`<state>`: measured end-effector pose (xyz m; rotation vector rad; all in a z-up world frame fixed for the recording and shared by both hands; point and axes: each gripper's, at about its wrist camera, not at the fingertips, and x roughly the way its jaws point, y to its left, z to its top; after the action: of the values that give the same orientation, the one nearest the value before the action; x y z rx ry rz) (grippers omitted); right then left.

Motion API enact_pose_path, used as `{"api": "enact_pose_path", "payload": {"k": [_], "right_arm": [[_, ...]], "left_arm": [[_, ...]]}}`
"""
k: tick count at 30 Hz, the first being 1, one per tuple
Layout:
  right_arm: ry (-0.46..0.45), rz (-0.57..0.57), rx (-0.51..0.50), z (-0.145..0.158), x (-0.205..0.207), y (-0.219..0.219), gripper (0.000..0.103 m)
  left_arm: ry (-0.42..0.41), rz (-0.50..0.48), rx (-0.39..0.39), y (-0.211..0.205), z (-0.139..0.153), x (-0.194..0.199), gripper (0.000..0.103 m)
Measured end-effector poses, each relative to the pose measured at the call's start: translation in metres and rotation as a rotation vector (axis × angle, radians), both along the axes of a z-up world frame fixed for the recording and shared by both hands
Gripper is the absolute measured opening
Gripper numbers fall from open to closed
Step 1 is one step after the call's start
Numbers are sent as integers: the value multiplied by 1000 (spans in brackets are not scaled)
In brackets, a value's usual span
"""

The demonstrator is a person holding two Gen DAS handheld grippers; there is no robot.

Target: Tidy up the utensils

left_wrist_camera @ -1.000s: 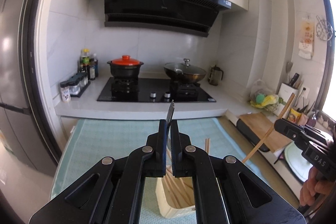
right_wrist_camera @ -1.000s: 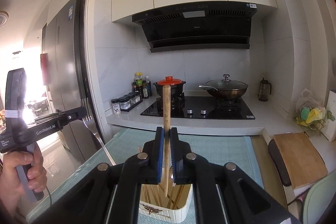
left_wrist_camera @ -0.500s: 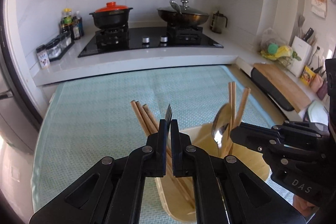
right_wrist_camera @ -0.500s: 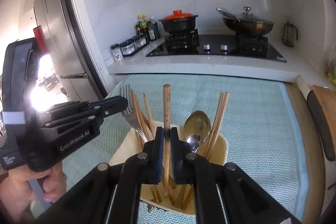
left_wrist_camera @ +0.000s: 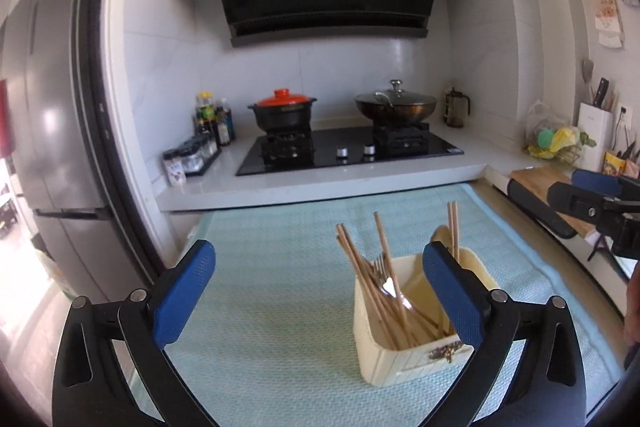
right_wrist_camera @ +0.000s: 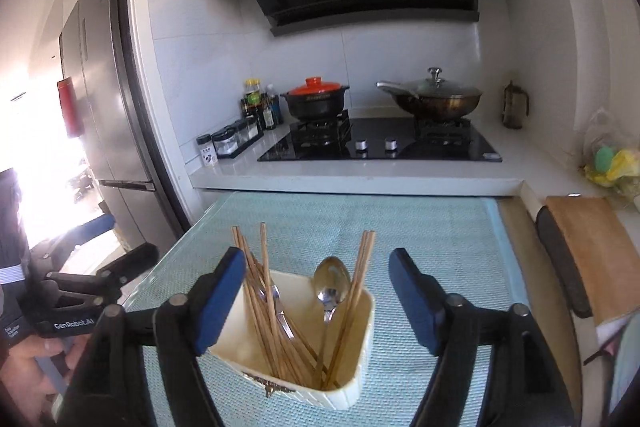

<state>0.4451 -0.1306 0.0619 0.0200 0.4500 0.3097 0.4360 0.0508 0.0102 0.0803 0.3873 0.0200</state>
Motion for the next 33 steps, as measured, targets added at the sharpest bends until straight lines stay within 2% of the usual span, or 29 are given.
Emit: {"api": "enact_pose_path", "payload": {"k": [2, 6, 10, 13, 21, 33], "right_arm": [[-50, -27, -26, 5, -30, -3, 88], [-108, -33, -56, 1, -89, -4, 90], [-95, -66, -50, -12, -133, -4, 99], [-80, -75, -52, -19, -158, -5, 103], [-39, -76, -91, -17, -196, 4, 103], [-47, -64, -104, -7, -225, 15, 103]], "left_arm": [[-1, 21, -8, -5, -1, -25, 103], [86, 18, -38, -17, -14, -66, 103], [89, 85, 1, -28, -26, -101, 103], [125, 74, -9, -30, -29, -118, 103], [157, 75, -64, -24, -20, -146, 103], [152, 68, -68, -24, -7, -168, 103]]}}
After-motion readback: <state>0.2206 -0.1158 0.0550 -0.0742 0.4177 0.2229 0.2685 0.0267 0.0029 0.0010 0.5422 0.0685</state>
